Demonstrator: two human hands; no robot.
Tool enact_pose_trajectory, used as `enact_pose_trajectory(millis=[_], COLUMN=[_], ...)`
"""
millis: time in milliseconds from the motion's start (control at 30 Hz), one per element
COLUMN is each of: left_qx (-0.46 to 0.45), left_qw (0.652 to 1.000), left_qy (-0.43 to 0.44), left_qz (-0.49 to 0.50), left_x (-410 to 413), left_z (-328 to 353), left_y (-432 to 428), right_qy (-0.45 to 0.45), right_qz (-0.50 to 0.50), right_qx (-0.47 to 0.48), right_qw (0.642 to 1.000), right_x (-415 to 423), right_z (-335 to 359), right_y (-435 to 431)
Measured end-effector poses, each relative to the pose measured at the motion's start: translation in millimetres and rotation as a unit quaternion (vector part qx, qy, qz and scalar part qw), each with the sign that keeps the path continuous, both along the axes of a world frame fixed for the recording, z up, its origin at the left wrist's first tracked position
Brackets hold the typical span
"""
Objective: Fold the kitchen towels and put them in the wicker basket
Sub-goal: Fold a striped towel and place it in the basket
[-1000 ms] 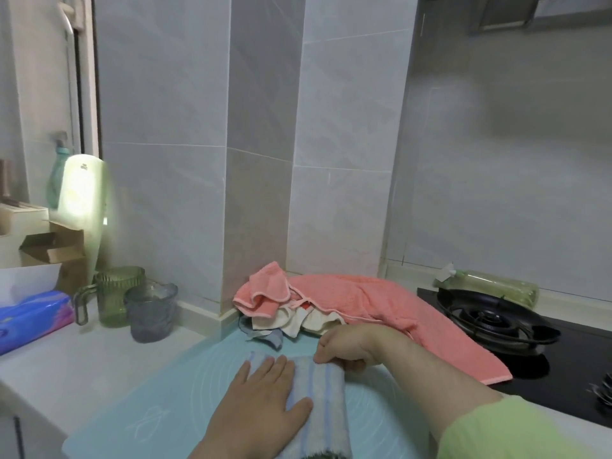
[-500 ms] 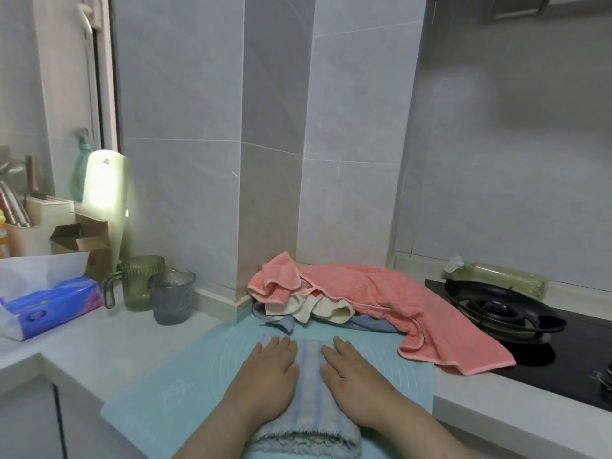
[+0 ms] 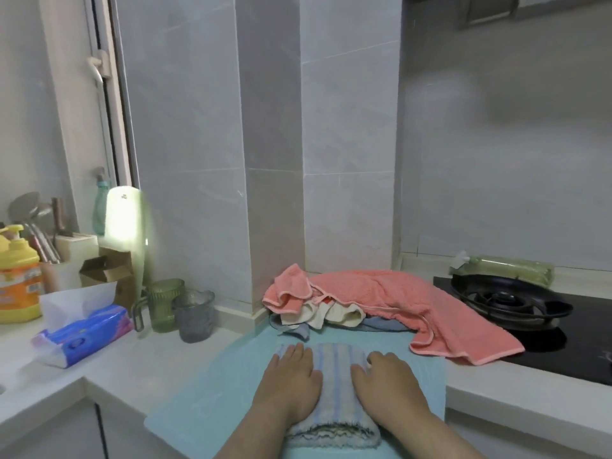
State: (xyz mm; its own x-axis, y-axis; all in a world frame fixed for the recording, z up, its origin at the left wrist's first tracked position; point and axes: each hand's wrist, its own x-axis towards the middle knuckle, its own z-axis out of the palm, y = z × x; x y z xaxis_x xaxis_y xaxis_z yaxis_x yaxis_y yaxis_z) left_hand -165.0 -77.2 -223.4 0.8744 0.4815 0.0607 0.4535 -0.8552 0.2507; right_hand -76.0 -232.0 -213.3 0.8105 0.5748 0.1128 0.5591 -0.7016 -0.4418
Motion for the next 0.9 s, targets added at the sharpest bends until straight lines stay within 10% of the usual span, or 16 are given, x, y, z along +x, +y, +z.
enact_pose_trajectory(millis=[267,700,900], left_qx=[-0.202,-0.317,-0.495], left_qw=[0.897,0.907,0.818], left_qy=[-0.341,-0.258,-0.277], left_qz=[0.195,-0.101,-0.096], left_x=[-30,-73,-89], left_z=[7,94,100], left_y=[-13,-12,-35], right_qy=[0.156,-0.022,-0.034], right_qz=[-0.001,0.27,0.274], right_qx=[0.068,0.162,0.17], right_qw=[0.985,0.949,0.946], right_x=[-15,-27,-35], right_z=[23,138,153], right_y=[3,-45,-56])
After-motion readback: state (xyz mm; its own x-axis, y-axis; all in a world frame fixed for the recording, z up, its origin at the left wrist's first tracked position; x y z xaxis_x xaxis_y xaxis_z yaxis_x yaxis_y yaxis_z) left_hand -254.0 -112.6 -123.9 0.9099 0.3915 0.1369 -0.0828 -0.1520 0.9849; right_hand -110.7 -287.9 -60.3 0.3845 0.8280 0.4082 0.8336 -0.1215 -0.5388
